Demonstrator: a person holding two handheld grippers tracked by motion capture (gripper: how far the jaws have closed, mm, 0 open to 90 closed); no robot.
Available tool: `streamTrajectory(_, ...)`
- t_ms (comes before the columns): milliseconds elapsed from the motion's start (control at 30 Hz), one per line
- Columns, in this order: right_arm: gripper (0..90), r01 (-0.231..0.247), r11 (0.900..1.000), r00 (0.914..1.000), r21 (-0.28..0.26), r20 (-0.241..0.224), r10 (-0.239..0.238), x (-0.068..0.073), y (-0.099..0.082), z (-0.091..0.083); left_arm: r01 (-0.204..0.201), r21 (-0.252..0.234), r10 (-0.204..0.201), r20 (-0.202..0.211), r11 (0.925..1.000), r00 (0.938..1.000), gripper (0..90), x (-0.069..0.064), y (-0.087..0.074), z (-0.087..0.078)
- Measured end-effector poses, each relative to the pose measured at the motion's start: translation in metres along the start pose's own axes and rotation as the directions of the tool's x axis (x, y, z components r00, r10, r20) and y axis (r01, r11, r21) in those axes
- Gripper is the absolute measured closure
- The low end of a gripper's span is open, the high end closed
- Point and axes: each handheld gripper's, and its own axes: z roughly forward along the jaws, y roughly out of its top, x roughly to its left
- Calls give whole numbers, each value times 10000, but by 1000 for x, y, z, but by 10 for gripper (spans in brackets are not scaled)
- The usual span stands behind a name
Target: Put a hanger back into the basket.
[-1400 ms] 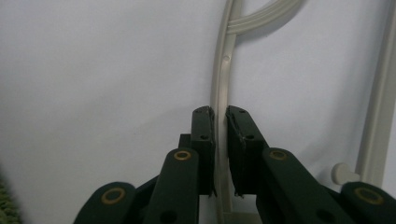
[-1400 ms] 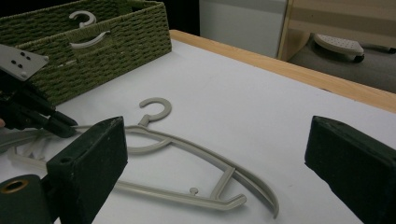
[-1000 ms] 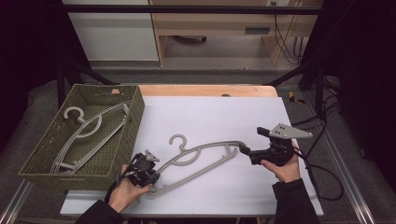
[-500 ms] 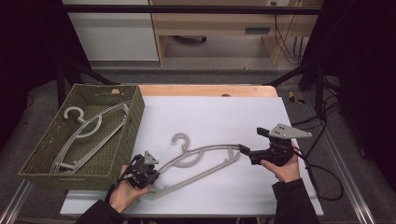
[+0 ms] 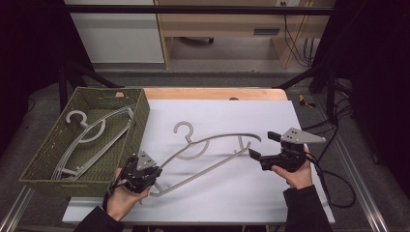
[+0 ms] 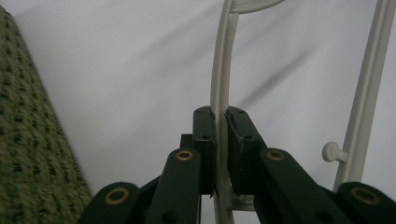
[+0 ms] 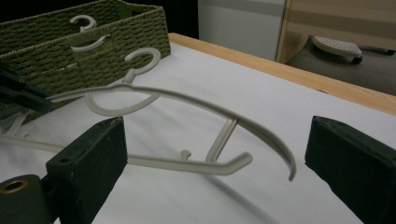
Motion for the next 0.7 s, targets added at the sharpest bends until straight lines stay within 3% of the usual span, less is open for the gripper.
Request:
streamTrajectory(100, 58, -54, 9999, 10000, -116, 1, 54, 0, 1, -3, -20, -136, 17, -189, 9999, 9998, 827, 5, 3, -8)
streamTrajectory(233, 58, -64, 9997, 10000, -247, 18, 65, -3, 2, -7, 254, -576, -275, -350, 9980, 9990, 827, 12, 7, -21)
streamTrajectory(500, 57, -142, 9991, 9998, -389, 136, 147, -5, 2, -12, 586, -1645, -693, -595, 9846, 9958, 827, 31, 18, -60)
streamTrajectory(700, 56, -176, 9990, 9998, -404, 115, 181, -6, 2, -13, 732, -2000, -932, -926, 9771, 9913, 826, 52, 19, -81)
